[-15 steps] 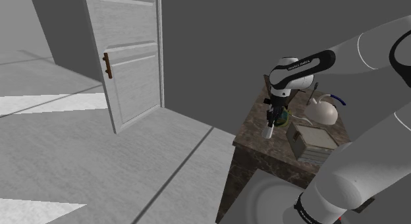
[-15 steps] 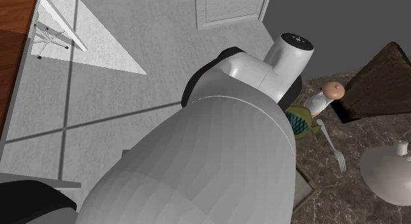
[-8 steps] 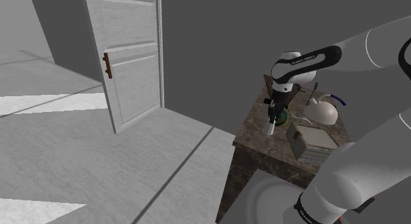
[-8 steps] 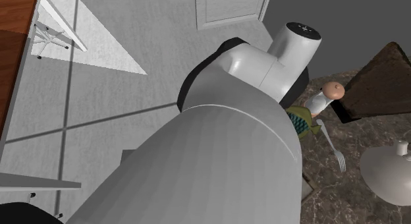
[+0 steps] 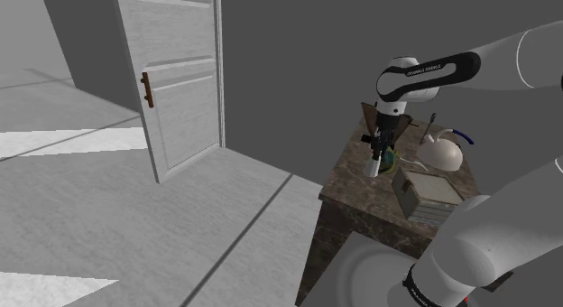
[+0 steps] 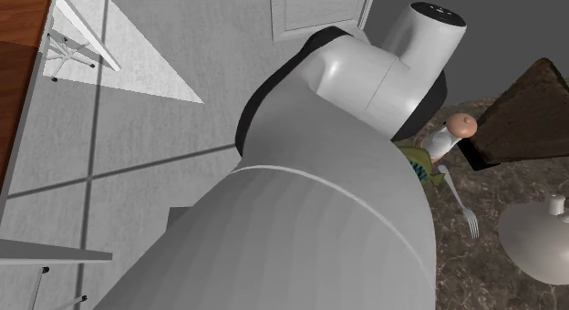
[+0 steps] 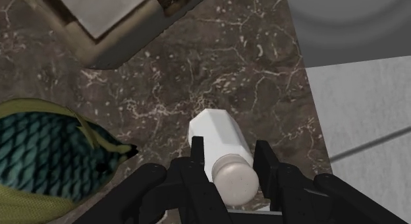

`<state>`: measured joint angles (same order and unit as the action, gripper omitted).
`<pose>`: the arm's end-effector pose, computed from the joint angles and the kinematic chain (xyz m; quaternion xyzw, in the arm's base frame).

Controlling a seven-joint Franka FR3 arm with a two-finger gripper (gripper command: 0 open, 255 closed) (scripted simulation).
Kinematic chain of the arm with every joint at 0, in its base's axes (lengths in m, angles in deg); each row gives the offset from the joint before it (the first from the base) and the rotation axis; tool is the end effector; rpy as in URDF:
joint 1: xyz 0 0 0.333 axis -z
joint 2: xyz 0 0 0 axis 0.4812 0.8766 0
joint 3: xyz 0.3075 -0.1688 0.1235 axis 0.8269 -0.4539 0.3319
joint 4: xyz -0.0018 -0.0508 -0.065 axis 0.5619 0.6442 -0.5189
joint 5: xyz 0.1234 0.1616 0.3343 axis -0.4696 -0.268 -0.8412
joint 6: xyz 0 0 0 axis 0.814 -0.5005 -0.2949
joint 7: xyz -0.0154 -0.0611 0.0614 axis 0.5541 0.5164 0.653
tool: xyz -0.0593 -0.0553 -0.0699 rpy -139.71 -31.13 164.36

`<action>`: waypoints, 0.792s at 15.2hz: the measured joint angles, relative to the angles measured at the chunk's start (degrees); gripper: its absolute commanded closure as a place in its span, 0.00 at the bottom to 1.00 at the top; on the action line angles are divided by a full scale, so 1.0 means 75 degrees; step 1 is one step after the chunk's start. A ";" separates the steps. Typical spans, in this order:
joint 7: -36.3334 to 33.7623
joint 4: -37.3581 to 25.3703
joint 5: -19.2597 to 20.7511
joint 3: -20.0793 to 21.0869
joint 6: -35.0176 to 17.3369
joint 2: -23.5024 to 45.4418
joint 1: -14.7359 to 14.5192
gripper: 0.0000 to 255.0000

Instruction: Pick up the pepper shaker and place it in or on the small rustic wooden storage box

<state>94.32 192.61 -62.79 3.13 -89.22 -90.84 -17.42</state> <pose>0.2884 -0.2946 0.4808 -0.9921 0.0921 0.0707 0.0481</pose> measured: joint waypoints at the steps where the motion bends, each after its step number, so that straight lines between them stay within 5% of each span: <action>1: -0.0016 -0.0090 0.0000 0.0029 0.0135 -0.0047 -0.0002 1.00; 12: -0.0069 -0.0991 -0.0022 0.0238 0.1327 -0.0349 -0.0016 1.00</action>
<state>93.80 185.17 -62.96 4.91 -79.27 -93.46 -17.54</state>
